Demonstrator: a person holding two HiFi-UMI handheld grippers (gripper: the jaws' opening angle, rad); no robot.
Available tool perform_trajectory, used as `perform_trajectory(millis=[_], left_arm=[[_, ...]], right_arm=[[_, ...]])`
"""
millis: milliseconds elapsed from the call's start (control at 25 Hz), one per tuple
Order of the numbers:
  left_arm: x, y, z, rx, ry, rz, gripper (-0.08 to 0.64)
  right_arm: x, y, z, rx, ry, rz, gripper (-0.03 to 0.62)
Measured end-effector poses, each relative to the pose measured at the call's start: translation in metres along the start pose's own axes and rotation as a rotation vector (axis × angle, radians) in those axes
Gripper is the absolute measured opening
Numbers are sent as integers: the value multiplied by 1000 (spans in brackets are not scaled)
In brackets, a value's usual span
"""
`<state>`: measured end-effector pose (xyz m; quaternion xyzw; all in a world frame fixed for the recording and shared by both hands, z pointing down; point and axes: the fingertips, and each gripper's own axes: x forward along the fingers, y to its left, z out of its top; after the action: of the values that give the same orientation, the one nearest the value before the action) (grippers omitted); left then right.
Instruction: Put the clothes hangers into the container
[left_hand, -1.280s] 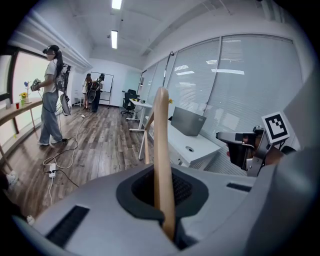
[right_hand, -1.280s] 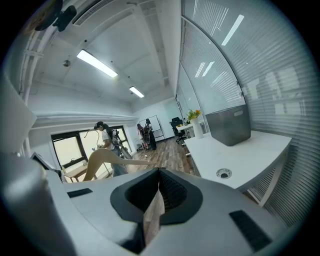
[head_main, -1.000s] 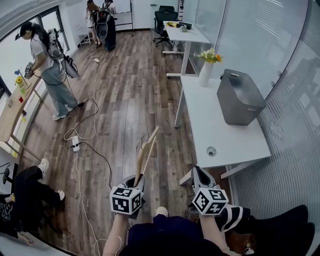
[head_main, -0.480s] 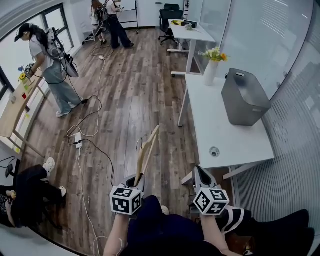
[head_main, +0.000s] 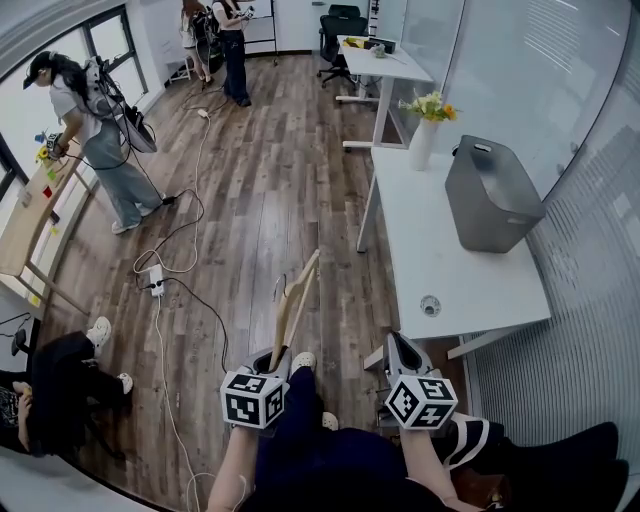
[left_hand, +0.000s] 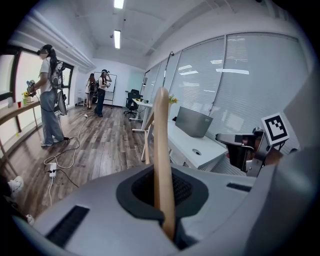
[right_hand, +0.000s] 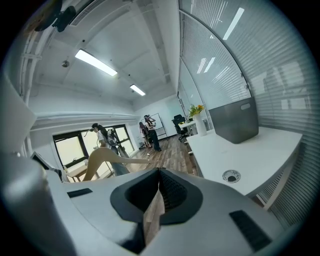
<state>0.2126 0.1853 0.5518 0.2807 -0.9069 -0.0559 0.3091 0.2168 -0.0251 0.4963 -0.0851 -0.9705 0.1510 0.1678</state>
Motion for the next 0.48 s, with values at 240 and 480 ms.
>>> perform_trajectory(millis=[240, 480], left_arm=[[22, 10, 27, 19, 4, -19, 9], [51, 27, 56, 22, 22, -30, 9]], right_arm=[[30, -3, 18, 5, -6, -2, 28], [69, -9, 34, 15, 4, -17, 28]])
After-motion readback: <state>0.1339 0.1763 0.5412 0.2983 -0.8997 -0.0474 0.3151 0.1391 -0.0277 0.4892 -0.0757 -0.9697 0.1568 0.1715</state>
